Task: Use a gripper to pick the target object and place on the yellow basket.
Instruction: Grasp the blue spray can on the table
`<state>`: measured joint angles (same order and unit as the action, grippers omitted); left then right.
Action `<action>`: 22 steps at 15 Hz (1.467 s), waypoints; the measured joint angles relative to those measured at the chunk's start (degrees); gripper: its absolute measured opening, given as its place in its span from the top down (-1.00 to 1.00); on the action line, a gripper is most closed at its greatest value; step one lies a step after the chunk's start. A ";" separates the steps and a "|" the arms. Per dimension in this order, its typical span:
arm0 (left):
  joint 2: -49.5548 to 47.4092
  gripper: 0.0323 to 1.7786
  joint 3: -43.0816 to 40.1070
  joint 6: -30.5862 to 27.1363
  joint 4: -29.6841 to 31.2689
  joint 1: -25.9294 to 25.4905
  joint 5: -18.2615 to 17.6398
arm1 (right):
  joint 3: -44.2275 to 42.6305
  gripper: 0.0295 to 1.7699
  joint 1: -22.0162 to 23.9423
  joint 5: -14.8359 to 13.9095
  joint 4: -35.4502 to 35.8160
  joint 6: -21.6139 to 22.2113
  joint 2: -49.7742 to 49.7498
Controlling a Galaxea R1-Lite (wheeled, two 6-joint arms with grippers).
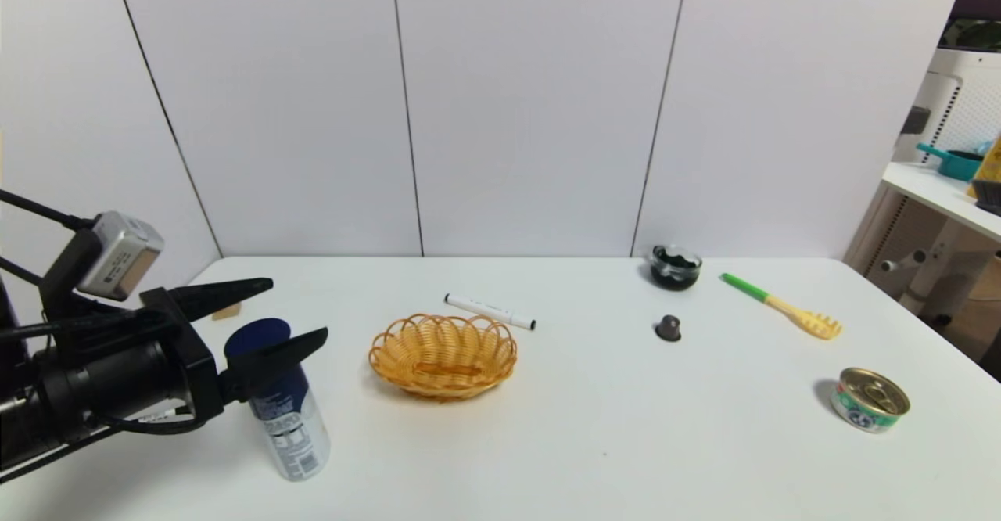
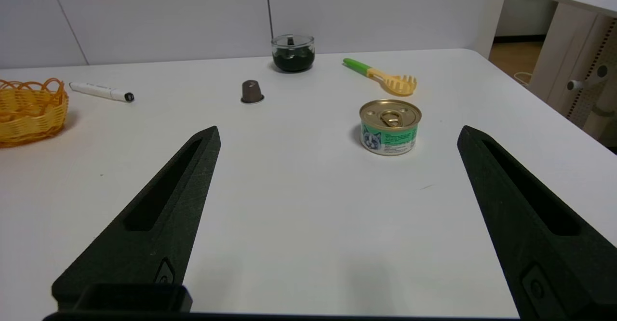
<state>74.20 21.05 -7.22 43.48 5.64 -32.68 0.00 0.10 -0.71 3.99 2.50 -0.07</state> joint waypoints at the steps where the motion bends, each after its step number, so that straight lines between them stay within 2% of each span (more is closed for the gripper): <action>1: 0.93 -0.90 -1.55 -0.02 1.80 0.00 0.00 | 0.00 -0.92 0.00 0.02 0.02 -0.05 0.00; 3: 2.50 -0.90 -4.22 -0.16 4.44 -0.06 0.05 | 0.00 -0.92 0.00 0.00 0.00 -0.02 0.00; 7: 4.99 -0.90 -7.52 -0.52 4.85 -0.20 0.09 | 0.00 -0.92 0.00 0.02 0.02 0.00 0.00; 12: 9.17 -0.90 -8.05 -0.59 5.28 -0.20 0.09 | 0.00 -0.92 0.00 0.02 0.00 -0.02 0.00; 16: 13.30 -0.90 -8.27 -0.38 8.22 -0.27 0.16 | 0.00 -0.92 0.00 0.00 0.02 -0.02 0.00; 20: 15.41 -0.90 -8.29 -0.20 8.44 -1.85 0.16 | 0.00 -0.92 0.00 0.02 0.00 0.00 0.00; 22: 15.76 -0.49 -8.39 -0.24 8.25 -2.01 0.16 | 0.00 -0.92 0.00 0.02 0.00 -0.02 0.00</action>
<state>89.97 12.67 -7.46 51.74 3.63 -32.52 0.00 0.10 -0.68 3.99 2.47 -0.07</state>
